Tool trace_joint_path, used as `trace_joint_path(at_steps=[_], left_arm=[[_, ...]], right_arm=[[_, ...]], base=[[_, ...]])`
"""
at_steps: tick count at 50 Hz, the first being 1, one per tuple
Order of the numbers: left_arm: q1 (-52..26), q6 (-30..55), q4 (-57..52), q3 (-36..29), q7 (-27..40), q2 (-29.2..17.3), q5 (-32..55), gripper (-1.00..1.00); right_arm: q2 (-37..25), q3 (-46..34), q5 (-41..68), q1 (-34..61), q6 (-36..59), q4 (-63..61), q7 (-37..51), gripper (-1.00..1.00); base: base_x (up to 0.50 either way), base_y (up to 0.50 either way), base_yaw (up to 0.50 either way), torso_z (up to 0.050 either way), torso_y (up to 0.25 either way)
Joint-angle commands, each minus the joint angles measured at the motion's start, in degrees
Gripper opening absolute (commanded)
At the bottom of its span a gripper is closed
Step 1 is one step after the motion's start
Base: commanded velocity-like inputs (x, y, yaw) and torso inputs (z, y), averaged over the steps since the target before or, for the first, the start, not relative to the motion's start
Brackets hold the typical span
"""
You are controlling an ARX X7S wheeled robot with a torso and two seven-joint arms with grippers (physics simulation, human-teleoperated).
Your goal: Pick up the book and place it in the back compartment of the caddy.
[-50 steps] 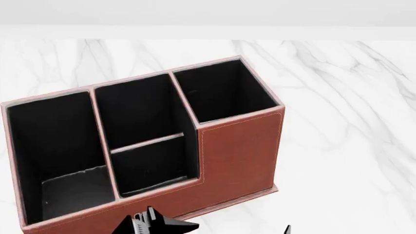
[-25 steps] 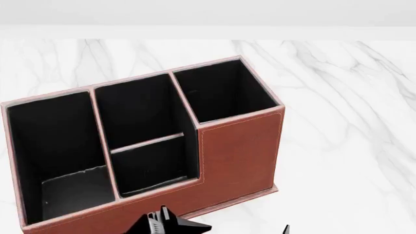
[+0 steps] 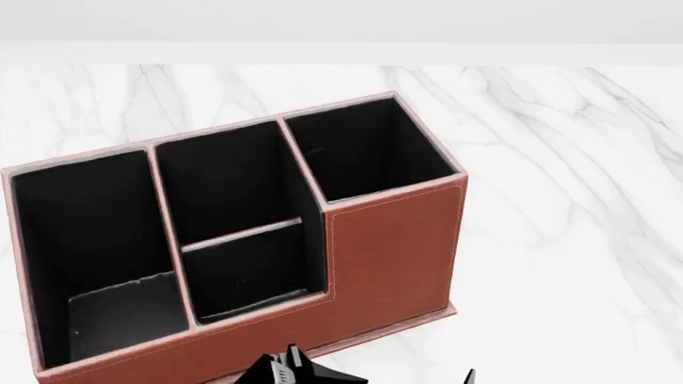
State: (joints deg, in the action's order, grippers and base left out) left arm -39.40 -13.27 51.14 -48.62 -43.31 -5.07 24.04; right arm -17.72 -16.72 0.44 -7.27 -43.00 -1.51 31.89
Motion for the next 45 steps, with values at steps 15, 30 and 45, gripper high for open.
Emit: trace_joint_path(at_steps=[15, 30, 45], left_arm=[[-5.51, -8.24, 14.61, -18.71, 0.37, 5.04, 16.86, 1.00], [-6.23, -9.78, 16.69, -34.10, 0.48, 5.06, 29.92, -1.00], [-6.66, -10.77, 18.26, -36.08, 1.56, 5.05, 30.76, -1.00]], right_arm=[[-0.37, -0.42, 0.18, 0.04, -0.16, 0.00, 0.24, 1.00], [-0.64, -0.47, 0.43, 0.00, -0.21, -0.26, 0.50, 1.00], [-0.72, -0.63, 0.36, 0.11, -0.05, -0.23, 0.76, 1.00]], base=[[0.00, 0.00, 0.00, 0.000, 0.000], [0.00, 0.00, 0.00, 0.000, 0.000], [0.00, 0.00, 0.00, 0.000, 0.000]])
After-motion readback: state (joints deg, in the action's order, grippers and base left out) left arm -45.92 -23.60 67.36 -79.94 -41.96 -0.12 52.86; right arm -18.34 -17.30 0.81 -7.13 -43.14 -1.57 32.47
